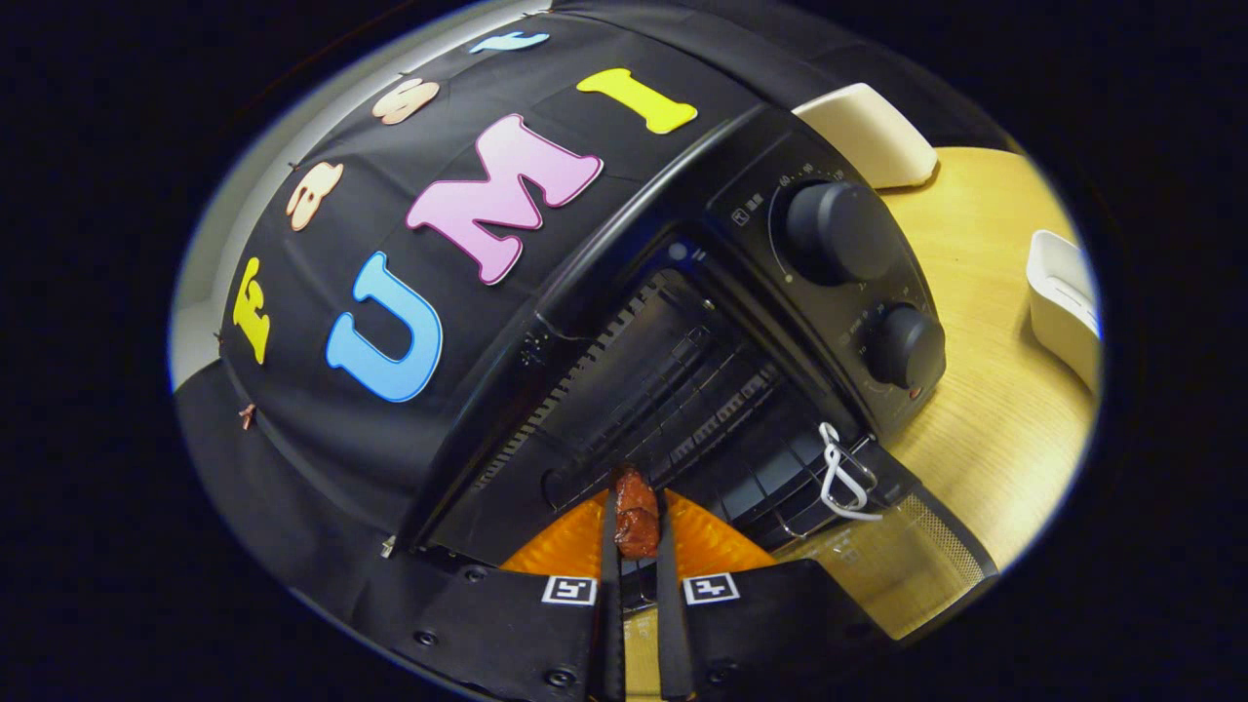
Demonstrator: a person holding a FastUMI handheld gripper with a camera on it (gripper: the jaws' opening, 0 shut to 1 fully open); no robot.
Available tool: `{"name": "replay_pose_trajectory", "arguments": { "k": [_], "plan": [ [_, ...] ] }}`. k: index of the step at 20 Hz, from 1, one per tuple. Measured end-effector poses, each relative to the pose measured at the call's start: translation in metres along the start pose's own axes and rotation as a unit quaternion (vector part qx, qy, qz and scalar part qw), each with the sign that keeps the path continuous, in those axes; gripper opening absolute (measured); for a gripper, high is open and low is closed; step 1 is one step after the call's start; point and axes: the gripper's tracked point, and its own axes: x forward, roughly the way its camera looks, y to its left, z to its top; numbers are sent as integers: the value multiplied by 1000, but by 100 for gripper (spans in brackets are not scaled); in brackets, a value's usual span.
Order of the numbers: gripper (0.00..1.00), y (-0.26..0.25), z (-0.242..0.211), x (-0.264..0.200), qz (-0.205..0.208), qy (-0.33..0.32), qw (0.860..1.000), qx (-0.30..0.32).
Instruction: Open the toaster oven, put the food inside, and close the toaster oven door.
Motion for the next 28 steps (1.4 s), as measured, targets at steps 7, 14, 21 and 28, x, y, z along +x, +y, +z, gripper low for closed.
{"name": "replay_pose_trajectory", "arguments": {
  "k": [7, 14, 21, 28],
  "plan": [
    [61, -3, 0, -11, -39, -13, 976, -214],
    [98, 3, -19, -48, -39, 34, 949, -310],
    [98, -7, -21, -115, -71, 93, 909, -401],
    [99, -44, -48, -156, -106, 168, 900, -388]
  ]
}}
